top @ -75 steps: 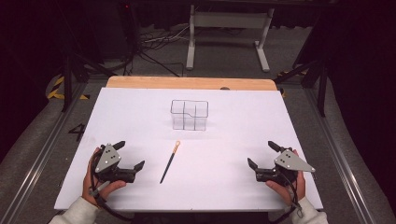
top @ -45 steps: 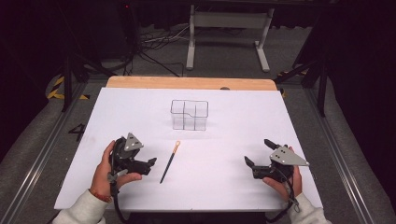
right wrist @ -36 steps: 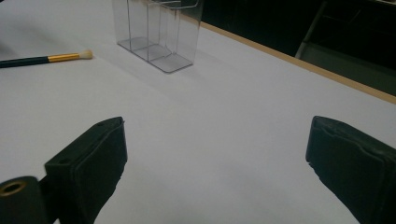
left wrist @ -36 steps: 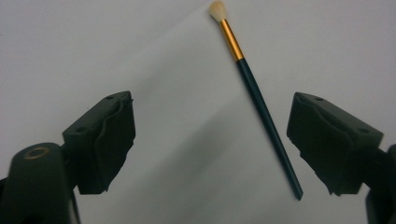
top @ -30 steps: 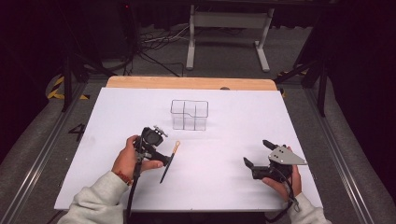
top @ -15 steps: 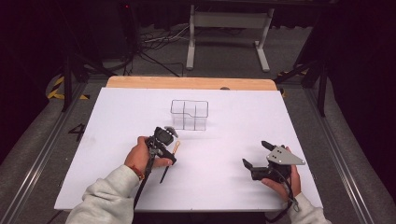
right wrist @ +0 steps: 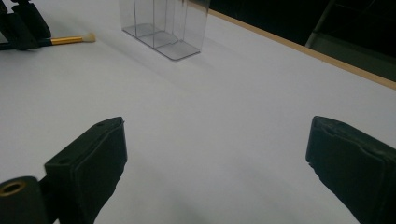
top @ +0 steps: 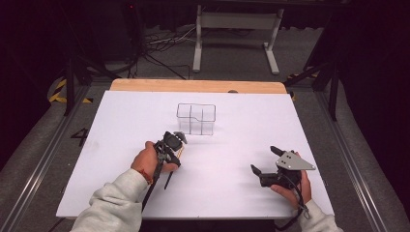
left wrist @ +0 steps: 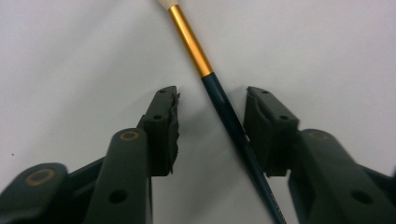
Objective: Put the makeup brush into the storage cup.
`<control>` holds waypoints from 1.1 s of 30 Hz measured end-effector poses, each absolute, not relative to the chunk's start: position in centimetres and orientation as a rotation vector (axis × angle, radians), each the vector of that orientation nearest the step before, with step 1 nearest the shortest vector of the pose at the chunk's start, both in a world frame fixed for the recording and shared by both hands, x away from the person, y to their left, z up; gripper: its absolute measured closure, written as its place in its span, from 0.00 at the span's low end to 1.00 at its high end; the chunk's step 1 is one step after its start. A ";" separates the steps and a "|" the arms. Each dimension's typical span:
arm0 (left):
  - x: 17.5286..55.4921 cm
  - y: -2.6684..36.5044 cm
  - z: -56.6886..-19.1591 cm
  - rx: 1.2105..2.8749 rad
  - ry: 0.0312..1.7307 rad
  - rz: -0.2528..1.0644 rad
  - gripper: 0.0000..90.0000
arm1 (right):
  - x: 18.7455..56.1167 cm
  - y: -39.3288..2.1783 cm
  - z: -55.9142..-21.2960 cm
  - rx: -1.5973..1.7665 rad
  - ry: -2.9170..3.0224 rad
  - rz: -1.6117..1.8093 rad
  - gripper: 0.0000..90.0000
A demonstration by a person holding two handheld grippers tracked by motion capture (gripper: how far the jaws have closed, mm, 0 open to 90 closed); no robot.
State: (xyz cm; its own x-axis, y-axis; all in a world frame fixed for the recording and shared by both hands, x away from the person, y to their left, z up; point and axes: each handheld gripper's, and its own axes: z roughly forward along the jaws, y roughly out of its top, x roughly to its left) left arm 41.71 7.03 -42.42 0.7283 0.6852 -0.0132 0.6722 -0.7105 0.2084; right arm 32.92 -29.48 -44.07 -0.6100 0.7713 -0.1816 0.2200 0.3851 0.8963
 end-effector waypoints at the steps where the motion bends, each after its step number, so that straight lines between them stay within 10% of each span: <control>1: 41.7 7.0 -42.4 2.737 1.081 0.096 0.74 | 32.9 -29.5 -44.1 0.846 2.054 1.199 0.07; 8: 41.8 7.1 -42.4 2.748 1.063 0.091 0.92 | 33.0 -29.5 -44.1 0.863 2.042 1.191 0.07; 33: 41.9 6.7 -42.4 2.826 0.939 0.113 0.92 | 33.1 -29.5 -44.1 0.875 2.045 1.175 0.07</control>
State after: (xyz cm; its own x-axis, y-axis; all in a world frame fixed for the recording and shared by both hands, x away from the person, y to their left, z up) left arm 41.88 6.69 -42.40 0.8000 0.5996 0.0206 0.5874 -0.7898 0.1764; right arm 33.09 -29.46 -44.13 -0.5912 0.7857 -0.1823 0.2385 0.3862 0.8911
